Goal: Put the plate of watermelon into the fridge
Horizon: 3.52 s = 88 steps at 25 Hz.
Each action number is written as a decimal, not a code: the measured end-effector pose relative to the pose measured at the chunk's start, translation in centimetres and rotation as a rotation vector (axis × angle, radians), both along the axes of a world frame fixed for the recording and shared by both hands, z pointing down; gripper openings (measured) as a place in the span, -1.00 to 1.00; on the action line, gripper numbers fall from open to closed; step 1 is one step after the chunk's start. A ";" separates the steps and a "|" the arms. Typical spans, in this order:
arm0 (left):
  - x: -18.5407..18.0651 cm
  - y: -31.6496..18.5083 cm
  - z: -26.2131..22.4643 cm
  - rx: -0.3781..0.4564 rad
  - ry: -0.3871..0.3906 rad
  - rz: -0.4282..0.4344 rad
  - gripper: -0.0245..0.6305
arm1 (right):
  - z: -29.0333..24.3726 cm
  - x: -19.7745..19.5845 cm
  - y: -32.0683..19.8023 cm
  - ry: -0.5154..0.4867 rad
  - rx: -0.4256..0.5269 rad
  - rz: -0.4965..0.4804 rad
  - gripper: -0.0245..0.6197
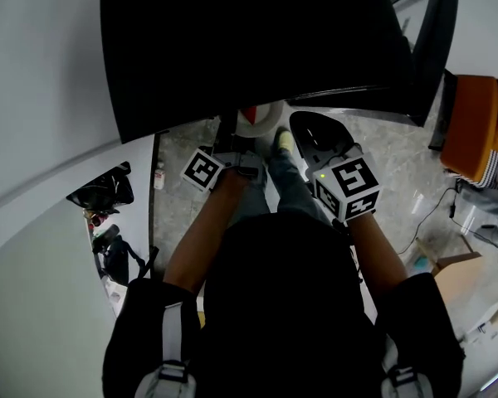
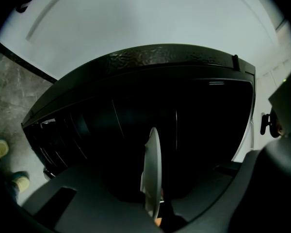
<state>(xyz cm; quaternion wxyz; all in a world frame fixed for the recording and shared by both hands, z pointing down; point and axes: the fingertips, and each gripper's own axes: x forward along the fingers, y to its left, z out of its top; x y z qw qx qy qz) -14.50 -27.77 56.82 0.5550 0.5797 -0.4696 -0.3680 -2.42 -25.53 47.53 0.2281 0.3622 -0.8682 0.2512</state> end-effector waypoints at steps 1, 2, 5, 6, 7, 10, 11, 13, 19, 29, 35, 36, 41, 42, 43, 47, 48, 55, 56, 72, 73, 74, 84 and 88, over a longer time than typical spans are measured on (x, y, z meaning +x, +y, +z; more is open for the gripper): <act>0.0 -0.2 0.4 -0.001 -0.004 -0.001 -0.82 | 0.2 0.1 0.1 0.003 -0.005 -0.001 -0.86; 0.0 -0.4 0.8 -0.004 -0.006 -0.004 -0.82 | 0.4 0.2 0.2 0.007 -0.009 -0.004 -0.86; 0.0 -1.0 2.0 -0.020 -0.007 -0.017 -0.82 | 1.0 0.4 0.5 0.021 -0.020 -0.007 -0.86; 0.0 -1.1 2.4 -0.025 -0.003 -0.022 -0.82 | 1.2 0.5 0.5 0.025 -0.023 -0.005 -0.86; 0.1 -1.3 2.8 -0.029 0.001 -0.026 -0.82 | 1.3 0.6 0.5 0.027 -0.027 -0.001 -0.86; 0.2 -2.1 3.7 -0.024 0.001 -0.032 -0.82 | 1.6 0.7 0.4 0.024 -0.028 0.013 -0.86; 0.3 -2.4 4.0 -0.023 0.001 -0.034 -0.82 | 1.6 0.7 0.5 0.023 -0.030 0.016 -0.86; 0.3 -2.9 5.1 -0.038 -0.019 -0.036 -0.82 | 1.7 0.7 0.5 0.023 -0.033 0.019 -0.86; 0.2 -3.8 7.1 -0.081 -0.053 -0.044 -0.82 | 1.7 1.0 0.7 0.028 -0.039 0.030 -0.86; 0.7 -4.9 10.0 -0.132 -0.111 -0.026 -0.82 | 2.1 2.2 1.1 0.035 -0.047 0.043 -0.86; 0.9 -5.9 10.3 -0.138 -0.132 -0.042 -0.82 | 1.9 2.9 1.4 0.034 -0.052 0.052 -0.86; 0.9 -6.1 10.2 -0.143 -0.143 -0.043 -0.82 | 2.0 3.0 1.5 0.035 -0.054 0.053 -0.86; 0.9 -6.2 10.1 -0.175 -0.223 -0.041 -0.80 | 1.9 3.2 1.8 0.027 -0.056 0.053 -0.86; 1.0 -6.1 9.9 -0.168 -0.248 -0.027 -0.78 | 1.9 3.2 1.8 0.025 -0.053 0.053 -0.86; 1.2 -6.0 9.7 -0.160 -0.275 -0.010 -0.69 | 1.8 3.2 1.8 0.024 -0.051 0.053 -0.86; 1.4 -5.4 9.4 -0.150 -0.367 0.049 -0.29 | 1.9 2.9 1.8 0.018 -0.049 0.046 -0.86; 1.3 -5.2 9.5 -0.150 -0.385 0.063 -0.29 | 1.9 2.8 1.7 0.016 -0.047 0.044 -0.86; 2.0 -4.3 8.7 -0.067 -0.502 0.241 0.00 | 1.9 2.1 1.7 0.003 -0.042 0.033 -0.86; 2.1 -4.2 8.6 -0.057 -0.520 0.267 0.06 | 2.0 2.1 1.7 0.002 -0.042 0.031 -0.86; 2.6 1.7 9.4 -0.010 -0.943 0.596 0.11 | 1.5 2.0 2.0 0.001 -0.027 0.044 -0.86; 2.9 2.2 9.4 -0.004 -0.955 0.619 0.08 | 1.5 2.0 2.1 0.000 -0.027 0.047 -0.86; 3.2 2.5 9.4 -0.001 -0.966 0.637 -0.04 | 1.5 2.0 2.1 0.000 -0.026 0.049 -0.86; 7.7 3.5 10.6 0.008 -1.005 0.809 -0.89 | 1.5 3.3 2.0 0.014 -0.027 0.080 -0.86; 8.5 3.9 11.5 0.008 -1.035 0.866 -0.89 | 1.7 3.8 2.1 0.017 -0.033 0.091 -0.86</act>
